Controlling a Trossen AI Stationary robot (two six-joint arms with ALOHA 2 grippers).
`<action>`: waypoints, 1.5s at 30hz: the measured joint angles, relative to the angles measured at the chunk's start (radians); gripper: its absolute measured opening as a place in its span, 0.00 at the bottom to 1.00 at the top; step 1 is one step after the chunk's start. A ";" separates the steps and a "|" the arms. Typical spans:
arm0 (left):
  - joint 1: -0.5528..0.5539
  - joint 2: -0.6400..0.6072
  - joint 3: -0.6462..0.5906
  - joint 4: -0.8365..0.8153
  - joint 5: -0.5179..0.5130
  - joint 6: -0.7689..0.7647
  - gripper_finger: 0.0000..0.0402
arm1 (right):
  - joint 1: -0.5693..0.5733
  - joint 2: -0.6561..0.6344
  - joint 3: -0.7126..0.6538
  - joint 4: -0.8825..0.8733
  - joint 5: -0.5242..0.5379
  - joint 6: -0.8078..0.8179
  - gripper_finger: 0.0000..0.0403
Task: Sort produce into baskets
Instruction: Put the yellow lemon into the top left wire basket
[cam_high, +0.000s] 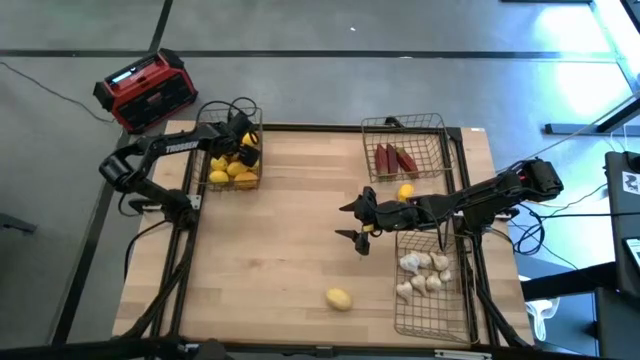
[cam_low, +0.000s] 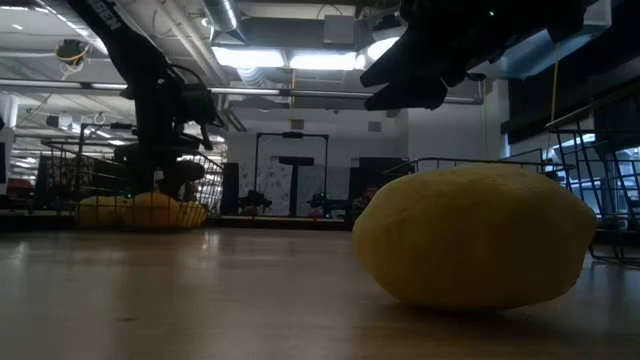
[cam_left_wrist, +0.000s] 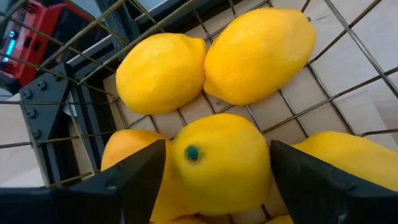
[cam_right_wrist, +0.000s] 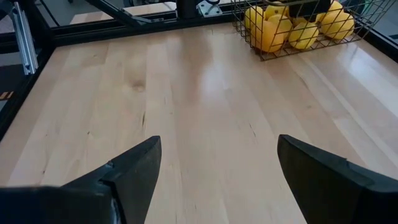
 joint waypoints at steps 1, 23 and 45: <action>-0.001 0.000 0.000 0.000 -0.004 0.000 0.72 | 0.000 0.000 0.000 0.000 0.000 0.000 0.79; -0.263 -0.364 0.112 -0.109 0.036 -0.061 0.76 | 0.000 0.000 0.000 0.002 -0.002 0.002 0.79; -0.837 -0.394 -0.112 0.326 0.095 -0.195 0.76 | 0.000 -0.275 0.002 -0.487 0.166 0.372 0.79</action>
